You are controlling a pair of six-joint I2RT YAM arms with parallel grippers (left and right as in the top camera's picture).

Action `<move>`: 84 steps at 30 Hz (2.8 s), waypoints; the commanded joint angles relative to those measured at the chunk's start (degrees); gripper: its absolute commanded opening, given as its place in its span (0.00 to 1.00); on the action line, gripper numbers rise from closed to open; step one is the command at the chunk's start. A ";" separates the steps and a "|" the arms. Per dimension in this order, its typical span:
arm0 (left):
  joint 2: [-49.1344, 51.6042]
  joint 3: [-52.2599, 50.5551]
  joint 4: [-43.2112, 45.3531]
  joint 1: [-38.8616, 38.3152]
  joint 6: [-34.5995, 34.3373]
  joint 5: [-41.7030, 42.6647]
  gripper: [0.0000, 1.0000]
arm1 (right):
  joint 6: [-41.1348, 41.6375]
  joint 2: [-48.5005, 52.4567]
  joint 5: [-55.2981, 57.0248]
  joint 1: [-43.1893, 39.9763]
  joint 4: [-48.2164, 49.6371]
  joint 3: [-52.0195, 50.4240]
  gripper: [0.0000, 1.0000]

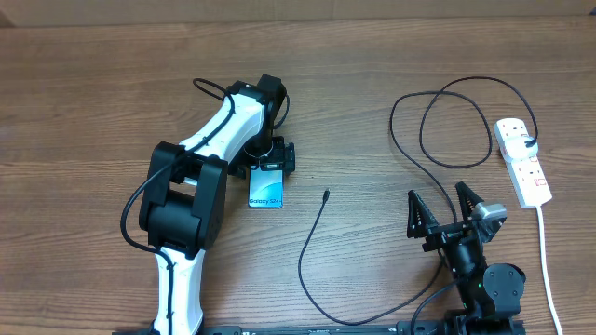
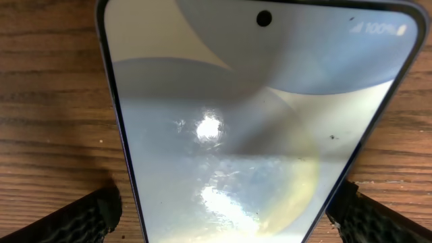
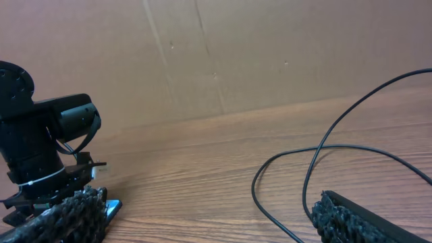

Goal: Plug charger to phone and switch on socket

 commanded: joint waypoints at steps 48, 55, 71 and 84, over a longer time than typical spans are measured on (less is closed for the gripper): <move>-5.01 -2.29 0.48 0.33 7.63 19.71 0.67 | -0.09 -0.42 -0.09 -0.04 0.28 -0.57 1.00; -5.01 -2.29 0.59 1.84 12.09 31.45 0.67 | -0.09 -0.42 -0.09 -0.04 0.28 -0.57 1.00; -5.01 -2.29 0.11 5.95 19.32 49.46 0.68 | -0.09 -0.42 1.22 -0.04 0.68 -0.57 1.00; -5.01 -2.29 -1.99 6.99 23.89 57.96 0.68 | 13.09 -0.42 -15.76 -0.04 2.01 0.02 1.00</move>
